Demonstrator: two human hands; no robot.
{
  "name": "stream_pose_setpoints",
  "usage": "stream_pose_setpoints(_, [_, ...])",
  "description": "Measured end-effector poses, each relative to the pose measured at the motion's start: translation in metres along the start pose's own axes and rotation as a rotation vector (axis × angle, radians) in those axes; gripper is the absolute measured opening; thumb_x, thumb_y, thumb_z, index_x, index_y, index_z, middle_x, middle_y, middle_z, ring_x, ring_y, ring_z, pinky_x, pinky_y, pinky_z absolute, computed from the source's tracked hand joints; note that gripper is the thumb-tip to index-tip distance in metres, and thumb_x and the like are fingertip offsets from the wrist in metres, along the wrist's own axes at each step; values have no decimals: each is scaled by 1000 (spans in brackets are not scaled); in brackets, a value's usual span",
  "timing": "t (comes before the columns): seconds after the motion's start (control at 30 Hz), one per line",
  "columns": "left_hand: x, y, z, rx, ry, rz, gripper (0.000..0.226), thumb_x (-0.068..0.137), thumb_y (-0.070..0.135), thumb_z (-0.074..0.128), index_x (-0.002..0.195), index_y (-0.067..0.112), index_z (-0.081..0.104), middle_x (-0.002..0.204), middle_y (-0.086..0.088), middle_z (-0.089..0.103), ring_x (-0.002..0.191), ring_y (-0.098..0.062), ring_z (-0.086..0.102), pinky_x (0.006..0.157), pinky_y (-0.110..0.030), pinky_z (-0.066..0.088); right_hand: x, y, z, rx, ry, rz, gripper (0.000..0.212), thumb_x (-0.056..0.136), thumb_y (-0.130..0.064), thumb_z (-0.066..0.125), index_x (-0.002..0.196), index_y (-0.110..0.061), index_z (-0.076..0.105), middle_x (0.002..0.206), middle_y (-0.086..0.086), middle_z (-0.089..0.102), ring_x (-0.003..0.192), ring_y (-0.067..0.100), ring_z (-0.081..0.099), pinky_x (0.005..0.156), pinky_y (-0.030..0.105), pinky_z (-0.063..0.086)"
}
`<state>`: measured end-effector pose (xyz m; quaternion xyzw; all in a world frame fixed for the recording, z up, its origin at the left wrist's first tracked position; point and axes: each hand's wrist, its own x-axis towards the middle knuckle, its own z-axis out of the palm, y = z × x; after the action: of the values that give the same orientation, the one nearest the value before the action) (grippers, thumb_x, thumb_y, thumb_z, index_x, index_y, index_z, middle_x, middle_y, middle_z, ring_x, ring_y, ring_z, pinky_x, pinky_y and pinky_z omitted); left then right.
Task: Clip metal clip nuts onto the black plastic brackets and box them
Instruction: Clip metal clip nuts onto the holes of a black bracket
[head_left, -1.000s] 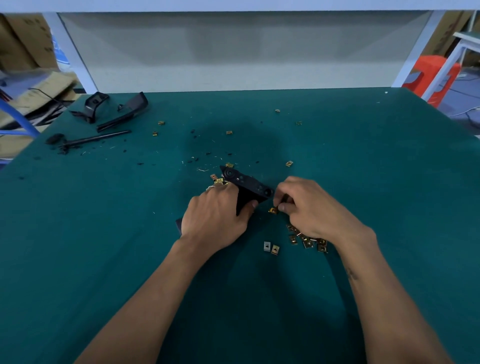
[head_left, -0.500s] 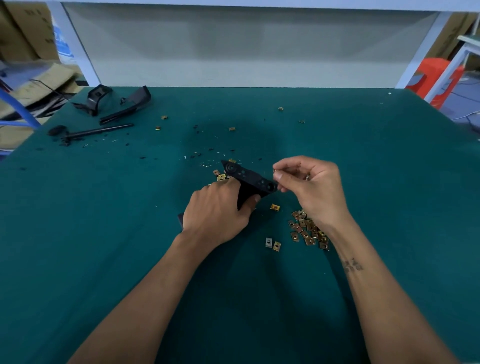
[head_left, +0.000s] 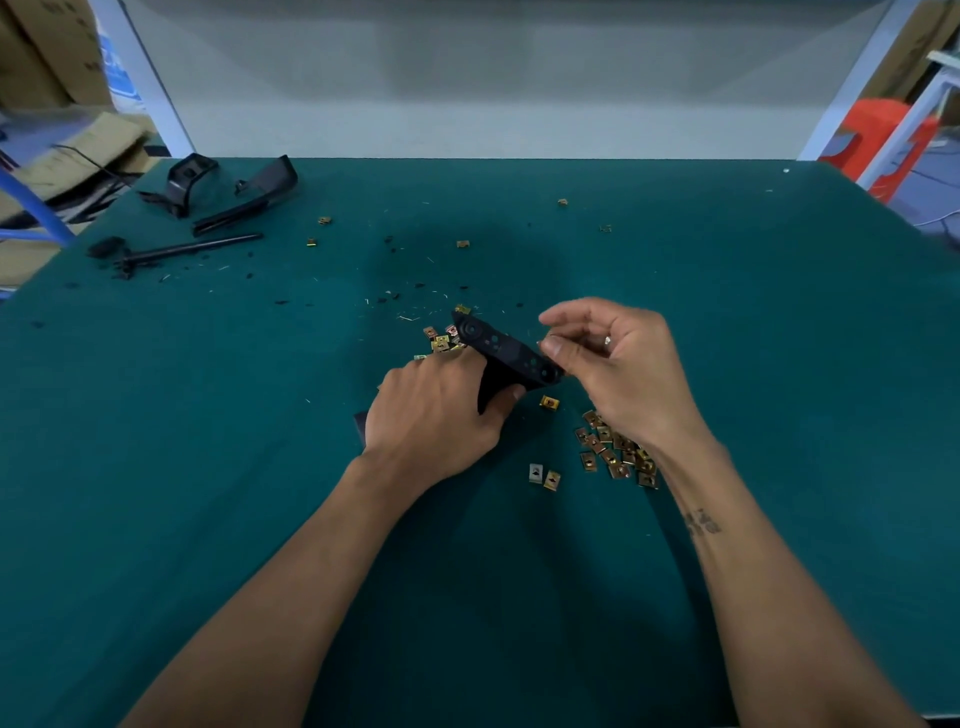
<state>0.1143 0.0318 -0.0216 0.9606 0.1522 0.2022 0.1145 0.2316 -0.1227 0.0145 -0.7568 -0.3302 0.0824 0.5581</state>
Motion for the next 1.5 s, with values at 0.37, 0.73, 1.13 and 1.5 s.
stream_pose_setpoints(0.37, [0,-1,0,25,-30,-7,46,97,63,44,106,21,59,92,-4,69,80,-35,65,64,-39,43,0,1,8,178,62,38,17,84,-2,81,84,-19,79,77,-7,77,73,3,71,69,15,52])
stream_pose_setpoints(0.73, [0,0,-1,65,-23,20,48,101,63,38,106,19,57,91,-7,70,80,-39,66,62,-40,41,0,2,10,212,80,35,15,83,-3,82,80,-17,76,73,-5,76,67,5,68,66,16,53])
stream_pose_setpoints(1.13, [-1,1,4,117,12,11,49,100,62,31,101,20,56,89,-8,70,77,-38,66,59,-37,32,-3,2,22,160,128,35,18,81,-10,80,71,-24,76,72,-3,76,68,8,69,65,21,53])
stream_pose_setpoints(1.5, [1,-2,4,33,42,-52,44,102,61,38,83,21,40,84,-13,69,73,-42,65,58,-37,31,1,6,-3,-32,-37,79,20,96,-14,61,88,-16,79,95,-8,76,96,1,67,88,21,49])
